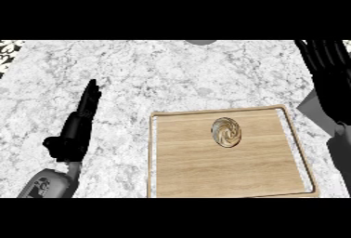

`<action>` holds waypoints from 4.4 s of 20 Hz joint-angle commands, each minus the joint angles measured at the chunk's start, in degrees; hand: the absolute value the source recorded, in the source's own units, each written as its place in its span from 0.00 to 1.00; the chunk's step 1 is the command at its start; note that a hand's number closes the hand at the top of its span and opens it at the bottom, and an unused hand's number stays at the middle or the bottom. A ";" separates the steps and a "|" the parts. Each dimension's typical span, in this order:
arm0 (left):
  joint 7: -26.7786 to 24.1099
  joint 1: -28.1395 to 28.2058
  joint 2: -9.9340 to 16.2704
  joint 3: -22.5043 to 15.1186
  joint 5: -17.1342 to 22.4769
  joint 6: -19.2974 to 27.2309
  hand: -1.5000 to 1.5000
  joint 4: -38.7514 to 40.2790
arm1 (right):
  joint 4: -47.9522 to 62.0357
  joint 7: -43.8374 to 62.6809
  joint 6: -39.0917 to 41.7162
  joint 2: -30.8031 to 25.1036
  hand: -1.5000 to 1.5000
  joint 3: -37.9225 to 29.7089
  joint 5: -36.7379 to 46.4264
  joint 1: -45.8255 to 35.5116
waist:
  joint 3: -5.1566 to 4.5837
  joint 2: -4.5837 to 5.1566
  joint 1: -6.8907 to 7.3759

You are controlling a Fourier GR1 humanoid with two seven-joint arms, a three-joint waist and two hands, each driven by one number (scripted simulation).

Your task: Pick the cupcake from the tray and place it in the cardboard box

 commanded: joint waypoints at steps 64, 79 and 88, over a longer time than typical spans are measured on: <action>10.15 -1.55 -4.92 1.09 -10.24 -19.75 0.50 -3.98 | -8.05 59.24 17.41 21.29 0.00 27.43 78.11 7.77 | 0.35 -1.17 0.14; 10.91 0.48 -8.12 5.90 -14.02 -25.22 0.50 -5.12 | 1.30 53.30 16.40 26.86 0.00 24.57 82.00 10.40 | 0.36 -1.14 0.16; 10.06 -0.87 -11.32 7.68 -16.58 -25.96 0.50 -1.10 | 6.97 51.66 16.63 25.99 0.00 22.86 84.83 8.98 | 0.35 -1.08 0.07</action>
